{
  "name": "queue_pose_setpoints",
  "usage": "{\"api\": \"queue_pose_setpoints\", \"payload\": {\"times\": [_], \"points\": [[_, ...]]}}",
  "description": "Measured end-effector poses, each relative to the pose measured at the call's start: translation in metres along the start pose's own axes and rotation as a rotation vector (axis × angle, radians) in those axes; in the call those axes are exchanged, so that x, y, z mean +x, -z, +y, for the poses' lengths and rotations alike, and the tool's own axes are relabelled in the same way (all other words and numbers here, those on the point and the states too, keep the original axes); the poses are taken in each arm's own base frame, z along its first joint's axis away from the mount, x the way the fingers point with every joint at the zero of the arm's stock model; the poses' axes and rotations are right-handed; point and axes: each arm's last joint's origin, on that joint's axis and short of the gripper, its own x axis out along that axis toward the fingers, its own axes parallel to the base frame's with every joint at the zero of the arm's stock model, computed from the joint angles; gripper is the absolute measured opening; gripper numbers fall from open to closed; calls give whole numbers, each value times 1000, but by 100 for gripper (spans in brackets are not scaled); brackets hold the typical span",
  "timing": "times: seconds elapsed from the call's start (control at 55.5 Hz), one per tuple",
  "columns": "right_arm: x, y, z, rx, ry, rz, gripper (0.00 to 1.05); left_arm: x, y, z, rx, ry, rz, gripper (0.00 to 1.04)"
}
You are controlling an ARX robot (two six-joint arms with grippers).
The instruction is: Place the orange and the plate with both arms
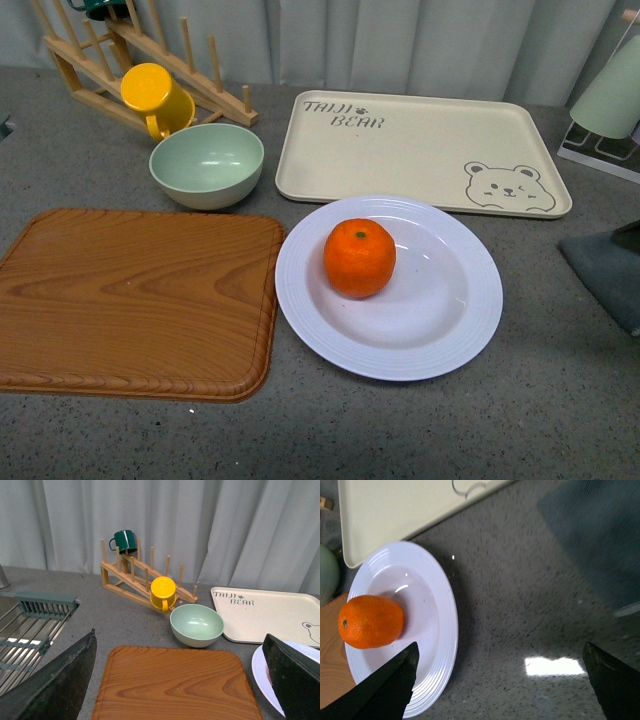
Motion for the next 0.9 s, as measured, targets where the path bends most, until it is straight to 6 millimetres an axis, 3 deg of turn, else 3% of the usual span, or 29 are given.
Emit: {"api": "queue_pose_setpoints", "payload": {"times": [0.162, 0.361, 0.523, 0.901], "points": [[36, 0, -7, 130, -92, 160, 96, 0, 0, 0, 0, 0, 0, 98], [67, -6, 9, 151, -250, 245, 96, 0, 0, 0, 0, 0, 0, 98], [88, -3, 12, 162, -258, 292, 96, 0, 0, 0, 0, 0, 0, 98], [108, -3, 15, 178, -332, 318, 96, 0, 0, 0, 0, 0, 0, 98]]}}
